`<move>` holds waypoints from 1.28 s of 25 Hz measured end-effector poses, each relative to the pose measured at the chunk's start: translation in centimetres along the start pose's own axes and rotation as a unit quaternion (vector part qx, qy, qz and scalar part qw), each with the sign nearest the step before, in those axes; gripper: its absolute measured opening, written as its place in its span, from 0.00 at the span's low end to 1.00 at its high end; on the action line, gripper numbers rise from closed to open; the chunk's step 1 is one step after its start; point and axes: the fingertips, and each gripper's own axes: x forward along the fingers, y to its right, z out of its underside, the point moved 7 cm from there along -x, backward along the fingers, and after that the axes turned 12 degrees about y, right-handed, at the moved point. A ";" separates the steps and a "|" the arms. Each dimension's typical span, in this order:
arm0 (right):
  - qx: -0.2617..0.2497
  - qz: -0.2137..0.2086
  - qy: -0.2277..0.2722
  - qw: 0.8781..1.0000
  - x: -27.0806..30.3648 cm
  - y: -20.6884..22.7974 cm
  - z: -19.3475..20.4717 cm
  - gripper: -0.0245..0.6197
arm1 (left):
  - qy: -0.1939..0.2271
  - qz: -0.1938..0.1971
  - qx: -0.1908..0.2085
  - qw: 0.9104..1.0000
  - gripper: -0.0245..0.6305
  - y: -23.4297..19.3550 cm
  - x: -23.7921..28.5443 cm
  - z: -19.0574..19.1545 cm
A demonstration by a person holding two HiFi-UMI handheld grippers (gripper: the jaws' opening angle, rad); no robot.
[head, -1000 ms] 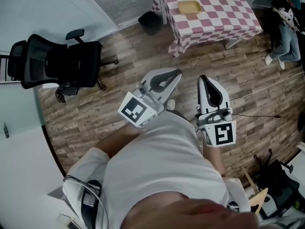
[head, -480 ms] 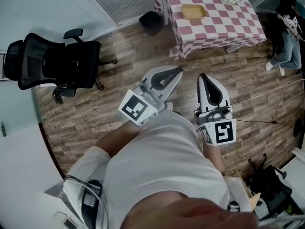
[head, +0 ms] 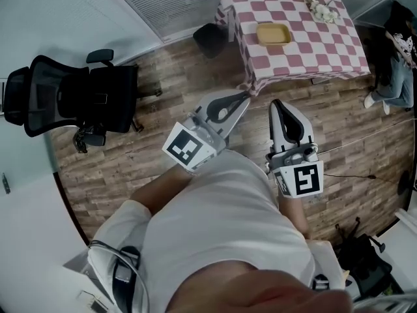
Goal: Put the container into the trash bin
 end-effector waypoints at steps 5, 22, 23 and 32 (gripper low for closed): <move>0.003 0.008 -0.004 1.000 5.0 2.1 1.0 0.09 | -0.008 0.012 -0.004 1.000 0.10 -4.9 2.3 0.0; -0.015 0.049 -0.031 0.998 14.4 4.8 3.6 0.09 | -0.016 0.042 -0.042 0.998 0.10 -15.3 6.4 0.0; -0.015 0.051 -0.033 0.998 14.5 4.9 3.7 0.09 | -0.017 0.044 -0.042 0.998 0.10 -15.6 6.5 0.1; -0.018 0.057 -0.033 0.998 15.2 6.2 3.9 0.09 | -0.017 0.048 -0.041 0.998 0.10 -16.6 8.0 0.6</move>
